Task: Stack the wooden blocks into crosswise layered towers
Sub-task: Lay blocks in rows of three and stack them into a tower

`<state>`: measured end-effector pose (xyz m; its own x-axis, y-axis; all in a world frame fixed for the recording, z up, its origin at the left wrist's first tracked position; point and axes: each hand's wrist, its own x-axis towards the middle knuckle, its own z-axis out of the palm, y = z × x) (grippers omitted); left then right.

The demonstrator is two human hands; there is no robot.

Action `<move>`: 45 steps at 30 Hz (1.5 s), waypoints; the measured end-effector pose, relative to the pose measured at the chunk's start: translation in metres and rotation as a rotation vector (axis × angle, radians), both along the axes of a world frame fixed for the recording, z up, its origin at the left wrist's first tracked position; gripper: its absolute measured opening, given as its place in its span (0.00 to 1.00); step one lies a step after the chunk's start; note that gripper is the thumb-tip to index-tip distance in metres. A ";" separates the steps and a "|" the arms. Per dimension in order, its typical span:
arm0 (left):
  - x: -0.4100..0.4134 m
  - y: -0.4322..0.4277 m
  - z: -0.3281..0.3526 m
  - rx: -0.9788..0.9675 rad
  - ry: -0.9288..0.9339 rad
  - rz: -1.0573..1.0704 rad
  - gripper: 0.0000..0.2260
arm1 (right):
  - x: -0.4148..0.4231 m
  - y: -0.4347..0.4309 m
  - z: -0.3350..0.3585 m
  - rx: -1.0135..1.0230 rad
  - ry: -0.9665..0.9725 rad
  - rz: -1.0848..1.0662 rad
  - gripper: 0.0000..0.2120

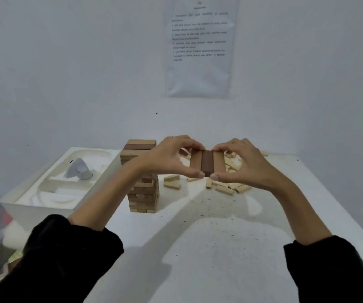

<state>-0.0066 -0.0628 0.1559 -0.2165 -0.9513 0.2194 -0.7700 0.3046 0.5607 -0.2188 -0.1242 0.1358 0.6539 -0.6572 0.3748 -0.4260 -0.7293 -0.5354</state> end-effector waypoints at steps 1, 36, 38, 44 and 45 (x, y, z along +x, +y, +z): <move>0.006 0.000 0.007 0.000 -0.015 0.004 0.27 | 0.006 0.000 0.006 -0.015 0.007 0.001 0.27; 0.138 0.018 0.028 0.130 -0.016 0.143 0.31 | 0.153 -0.009 0.031 0.011 0.119 0.094 0.27; 0.138 0.018 0.027 0.135 -0.010 0.143 0.30 | 0.154 -0.008 0.029 0.013 0.118 0.097 0.28; 0.137 0.020 0.027 0.125 -0.031 0.148 0.33 | 0.153 -0.009 0.026 0.033 0.106 0.100 0.30; 0.136 0.020 0.028 0.129 -0.040 0.144 0.34 | 0.153 -0.008 0.026 0.043 0.104 0.100 0.32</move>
<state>0.1294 -0.0423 0.1841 -0.0822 -0.9927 0.0878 -0.8228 0.1173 0.5560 -0.0656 -0.1326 0.1621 0.7508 -0.6006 0.2747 -0.4071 -0.7484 -0.5237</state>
